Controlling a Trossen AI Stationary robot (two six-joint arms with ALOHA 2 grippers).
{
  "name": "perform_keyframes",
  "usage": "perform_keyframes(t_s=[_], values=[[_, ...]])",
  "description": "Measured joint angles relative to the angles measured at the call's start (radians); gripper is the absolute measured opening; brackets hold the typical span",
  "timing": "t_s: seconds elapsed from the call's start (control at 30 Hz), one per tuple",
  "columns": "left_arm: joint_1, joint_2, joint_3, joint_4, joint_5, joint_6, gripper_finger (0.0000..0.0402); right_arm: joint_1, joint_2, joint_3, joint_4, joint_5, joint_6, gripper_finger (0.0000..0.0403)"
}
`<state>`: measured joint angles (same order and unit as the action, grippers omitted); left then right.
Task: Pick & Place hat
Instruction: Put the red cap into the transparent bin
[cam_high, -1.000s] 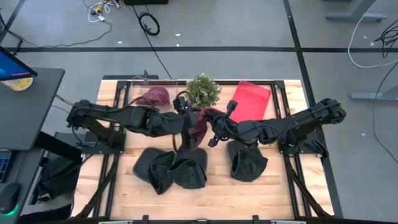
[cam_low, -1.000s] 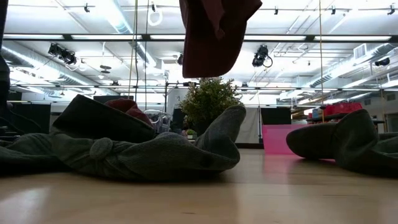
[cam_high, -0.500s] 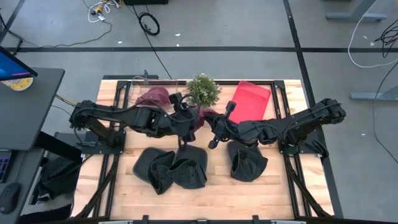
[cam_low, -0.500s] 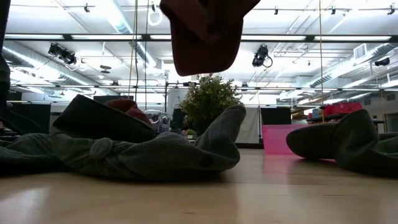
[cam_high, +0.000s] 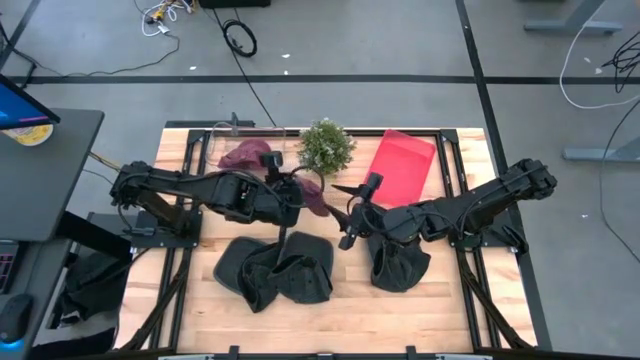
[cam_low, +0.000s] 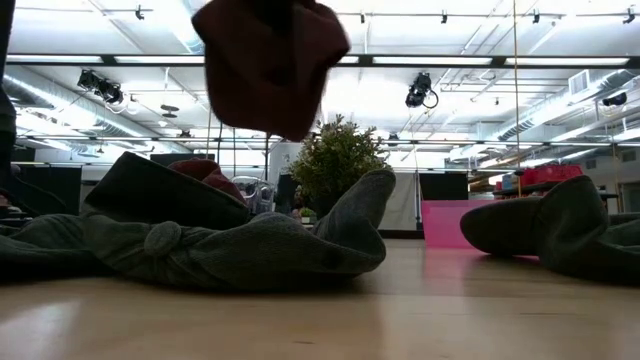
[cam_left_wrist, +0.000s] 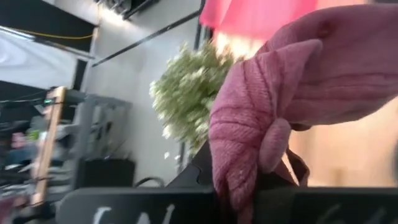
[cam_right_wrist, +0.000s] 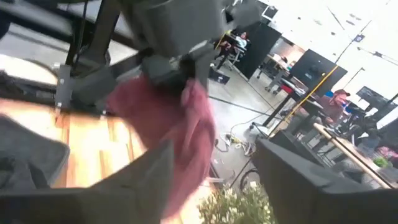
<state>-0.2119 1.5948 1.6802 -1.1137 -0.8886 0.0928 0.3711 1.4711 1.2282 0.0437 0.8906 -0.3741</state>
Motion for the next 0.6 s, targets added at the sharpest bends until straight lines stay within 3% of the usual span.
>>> perform_keyframes(t_s=[0.1,0.23,0.43,0.6], values=[[0.000,-0.022,0.000,-0.080,-0.050,0.024,0.0004,0.015,-0.001,0.000,-0.024,0.018,0.010,0.0283],[0.008,-0.077,-0.001,-0.162,-0.089,0.009,0.0004,0.025,-0.002,0.000,-0.070,0.018,0.081,0.0304],[0.059,-0.233,0.000,-0.155,-0.080,0.029,0.0003,0.026,-0.002,0.000,-0.131,0.017,0.152,0.0292],[0.167,-0.367,0.001,-0.119,0.042,0.046,0.0002,0.026,-0.002,0.000,-0.129,0.009,0.157,0.0273]])
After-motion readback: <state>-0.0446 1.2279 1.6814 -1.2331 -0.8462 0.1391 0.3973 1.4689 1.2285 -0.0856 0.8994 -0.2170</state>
